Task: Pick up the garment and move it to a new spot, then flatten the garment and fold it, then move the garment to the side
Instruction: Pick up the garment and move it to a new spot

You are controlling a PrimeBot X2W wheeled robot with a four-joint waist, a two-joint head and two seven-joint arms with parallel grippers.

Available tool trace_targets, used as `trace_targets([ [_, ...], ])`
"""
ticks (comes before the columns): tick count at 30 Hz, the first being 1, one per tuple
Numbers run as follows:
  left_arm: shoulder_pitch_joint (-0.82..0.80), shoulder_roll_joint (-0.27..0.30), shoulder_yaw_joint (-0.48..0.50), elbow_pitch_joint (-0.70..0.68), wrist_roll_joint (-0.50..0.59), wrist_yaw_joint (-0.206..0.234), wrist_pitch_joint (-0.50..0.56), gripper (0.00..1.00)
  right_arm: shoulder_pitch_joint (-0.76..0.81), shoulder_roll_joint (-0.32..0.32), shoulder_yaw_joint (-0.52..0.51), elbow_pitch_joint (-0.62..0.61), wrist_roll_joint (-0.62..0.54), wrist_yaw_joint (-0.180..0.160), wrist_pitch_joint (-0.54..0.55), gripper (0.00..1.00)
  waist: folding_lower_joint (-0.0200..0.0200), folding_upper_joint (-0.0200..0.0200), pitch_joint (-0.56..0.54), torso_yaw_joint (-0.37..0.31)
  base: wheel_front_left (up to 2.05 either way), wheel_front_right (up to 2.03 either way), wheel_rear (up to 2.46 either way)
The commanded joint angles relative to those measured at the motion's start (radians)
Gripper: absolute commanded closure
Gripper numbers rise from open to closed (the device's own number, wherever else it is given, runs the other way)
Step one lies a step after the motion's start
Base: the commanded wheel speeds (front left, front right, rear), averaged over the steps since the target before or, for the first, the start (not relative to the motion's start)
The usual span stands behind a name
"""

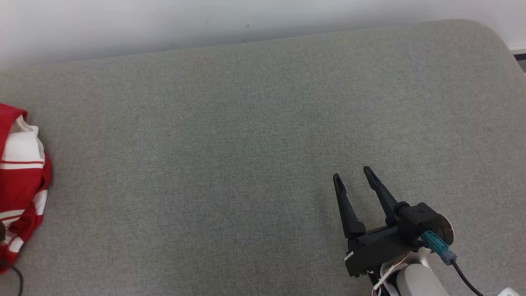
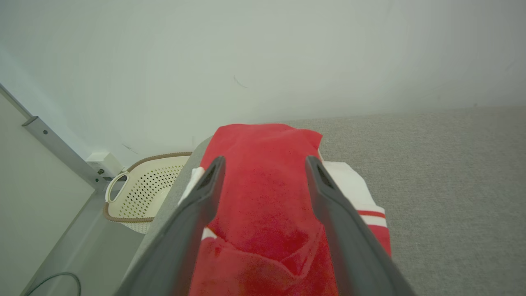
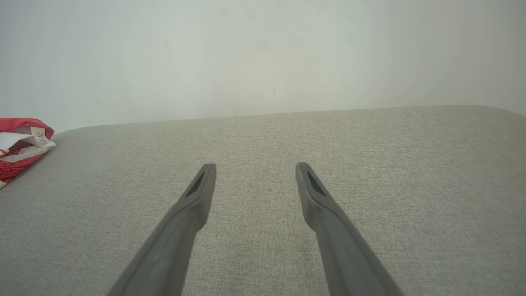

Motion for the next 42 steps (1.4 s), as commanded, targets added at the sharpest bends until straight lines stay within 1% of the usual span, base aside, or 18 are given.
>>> trace_targets([
  [1,-0.006,0.010,-0.006,0.027,-0.001,-0.005,0.009,0.00,-0.009,0.002,-0.001,0.000,-0.007,0.001,-0.005,0.00,-0.0002,-0.0001,0.006,-0.004,0.00,0.00,0.00],
  [10,-0.047,0.013,-0.041,0.176,-0.006,-0.038,0.060,0.00,-0.018,0.005,0.002,0.007,-0.010,0.001,-0.009,0.00,-0.0002,-0.0001,0.024,-0.013,0.00,0.00,0.00],
  [17,-0.091,0.018,-0.071,0.287,0.007,-0.041,0.098,0.00,-0.031,0.000,0.007,0.011,-0.008,0.001,-0.008,0.00,-0.0002,-0.0001,0.034,-0.021,0.00,0.00,0.00],
  [18,-0.091,0.018,-0.071,0.287,0.007,-0.041,0.098,0.00,-0.031,0.000,0.007,0.011,-0.008,0.001,-0.008,0.00,-0.0002,-0.0001,0.034,-0.021,0.00,0.00,0.00],
  [19,-0.095,0.020,-0.077,0.303,0.012,-0.043,0.105,0.32,-0.032,-0.001,0.007,0.012,-0.008,0.001,-0.008,0.00,-0.0002,-0.0001,0.035,-0.023,0.00,0.00,0.00],
  [20,-0.102,0.022,-0.083,0.313,0.016,-0.040,0.103,0.89,-0.032,-0.001,0.007,0.012,-0.009,0.001,-0.008,0.00,-0.0002,-0.0001,0.036,-0.024,0.00,0.00,0.00],
  [21,-0.108,0.023,-0.086,0.324,0.018,-0.037,0.098,1.00,-0.032,-0.001,0.006,0.012,-0.010,0.001,-0.008,0.00,-0.0002,-0.0001,0.037,-0.025,0.00,0.00,0.00],
  [27,-0.131,0.027,-0.103,0.356,0.033,-0.025,0.033,1.00,-0.029,0.002,0.000,0.013,-0.017,0.001,-0.008,0.00,-0.0002,-0.0001,0.034,-0.023,0.00,0.00,0.00],
  [32,-0.160,0.034,-0.116,0.354,0.041,-0.030,-0.027,1.00,-0.020,0.005,-0.003,0.014,-0.019,0.001,-0.008,0.00,-0.0002,-0.0001,0.018,-0.011,0.00,0.00,0.00],
  [36,-0.187,0.039,-0.132,0.325,0.052,-0.031,-0.063,1.00,-0.017,0.008,-0.004,0.021,-0.014,0.001,-0.010,0.00,-0.0002,-0.0001,0.000,-0.001,0.00,0.00,0.00],
  [42,-0.223,0.045,-0.161,0.238,0.074,-0.031,-0.092,1.00,-0.006,0.012,-0.002,0.031,-0.006,0.001,-0.015,0.00,-0.0002,-0.0001,-0.030,0.009,0.00,0.00,0.00],
])
